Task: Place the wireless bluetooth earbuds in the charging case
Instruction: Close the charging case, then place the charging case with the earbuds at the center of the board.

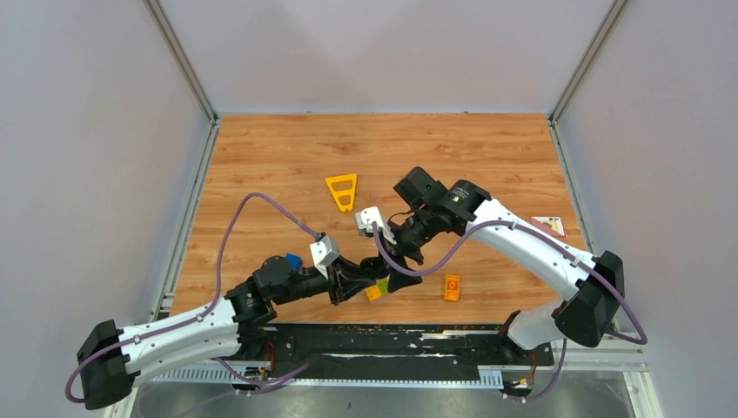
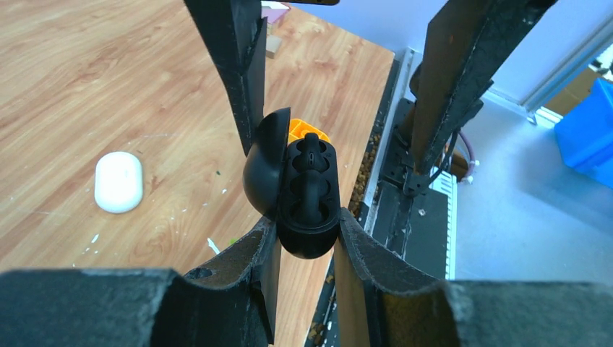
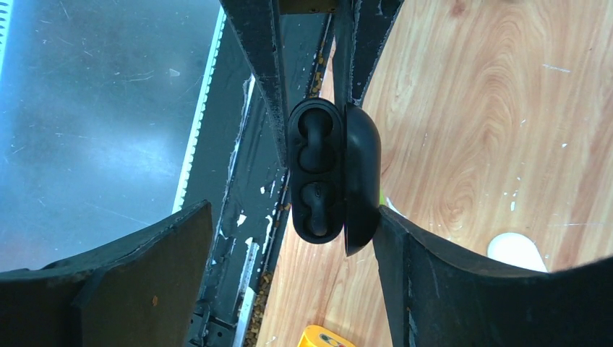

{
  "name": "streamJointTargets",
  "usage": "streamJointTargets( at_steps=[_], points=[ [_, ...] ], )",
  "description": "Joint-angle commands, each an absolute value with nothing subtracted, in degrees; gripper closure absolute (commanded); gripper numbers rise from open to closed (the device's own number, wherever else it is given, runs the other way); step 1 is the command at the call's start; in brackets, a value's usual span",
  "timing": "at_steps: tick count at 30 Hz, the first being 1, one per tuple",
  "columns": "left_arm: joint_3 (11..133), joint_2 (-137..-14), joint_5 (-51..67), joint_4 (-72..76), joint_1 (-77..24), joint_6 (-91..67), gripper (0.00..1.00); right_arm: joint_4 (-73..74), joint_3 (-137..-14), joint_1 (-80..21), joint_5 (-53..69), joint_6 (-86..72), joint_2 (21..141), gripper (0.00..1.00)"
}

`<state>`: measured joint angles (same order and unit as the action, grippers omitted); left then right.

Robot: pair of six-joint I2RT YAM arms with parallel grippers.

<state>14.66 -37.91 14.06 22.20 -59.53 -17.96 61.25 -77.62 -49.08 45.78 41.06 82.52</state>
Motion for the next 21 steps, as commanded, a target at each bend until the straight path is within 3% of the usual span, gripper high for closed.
streamJointTargets(
  at_steps=[1,7,12,21],
  points=[
    [14.18,-36.35,6.51,25.46,-59.61,-20.76,1.00,61.41,-77.45,-49.57,48.48,42.07,79.28,0.20],
    [13.91,-37.98,6.31,23.83,-59.64,-22.36,1.00,56.24,-75.24,-46.70,34.31,40.08,73.98,0.20],
    [14.02,-38.82,6.13,22.68,-59.62,-23.77,1.00,48.94,-70.62,-34.74,35.83,33.28,68.73,0.19],
    [19.94,-48.07,-3.07,13.13,-59.68,-37.41,0.99,31.44,-50.09,-13.58,55.45,16.85,69.15,0.18]
  ],
)
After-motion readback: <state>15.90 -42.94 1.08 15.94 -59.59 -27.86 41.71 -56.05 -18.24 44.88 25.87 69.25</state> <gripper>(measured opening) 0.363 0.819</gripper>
